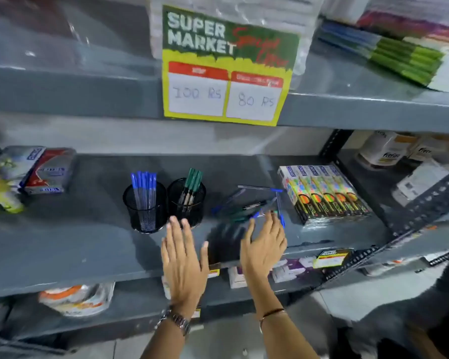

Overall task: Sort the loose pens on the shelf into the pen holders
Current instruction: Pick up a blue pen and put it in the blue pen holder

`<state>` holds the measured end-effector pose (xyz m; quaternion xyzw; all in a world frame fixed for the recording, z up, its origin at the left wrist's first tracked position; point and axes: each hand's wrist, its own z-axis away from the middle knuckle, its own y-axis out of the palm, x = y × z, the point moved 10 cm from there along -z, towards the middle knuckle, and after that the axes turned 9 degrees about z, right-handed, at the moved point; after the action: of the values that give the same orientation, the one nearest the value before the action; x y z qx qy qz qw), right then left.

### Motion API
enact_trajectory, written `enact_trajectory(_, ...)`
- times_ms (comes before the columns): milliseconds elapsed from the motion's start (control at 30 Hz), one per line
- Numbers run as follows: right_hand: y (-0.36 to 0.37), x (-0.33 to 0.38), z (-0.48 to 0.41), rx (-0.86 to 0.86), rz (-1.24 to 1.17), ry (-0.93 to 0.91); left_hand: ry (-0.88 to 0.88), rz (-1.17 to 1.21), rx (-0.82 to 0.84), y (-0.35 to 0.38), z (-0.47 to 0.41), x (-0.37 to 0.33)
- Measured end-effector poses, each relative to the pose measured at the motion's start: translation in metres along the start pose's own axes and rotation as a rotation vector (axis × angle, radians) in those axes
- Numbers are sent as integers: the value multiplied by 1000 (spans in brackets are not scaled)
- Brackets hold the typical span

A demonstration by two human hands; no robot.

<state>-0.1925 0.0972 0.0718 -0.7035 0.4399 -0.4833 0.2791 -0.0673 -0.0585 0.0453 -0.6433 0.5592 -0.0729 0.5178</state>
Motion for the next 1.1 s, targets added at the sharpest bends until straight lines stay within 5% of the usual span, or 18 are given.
enact_trajectory(133, 19, -50, -34, 21, 58, 147, -248, -35, 1, 3, 0, 54)
enact_trajectory(333, 40, -73, -51, 83, 125, 218, -273, -133, 27, 3, -2, 79)
enact_trajectory(567, 23, -78, -46, -66, 1, 308, -417, -178, 68, -18, 2, 127)
enact_trajectory(800, -52, -59, -39, -458, -482, 384, -257, -224, 233, -19, -15, 145)
enact_trajectory(967, -120, 23, -61, -625, -708, 95, -226, -210, 271, -16, -15, 143)
enact_trajectory(1100, -115, 119, -67, -422, -852, -101, -236, -172, 262, -18, -15, 143)
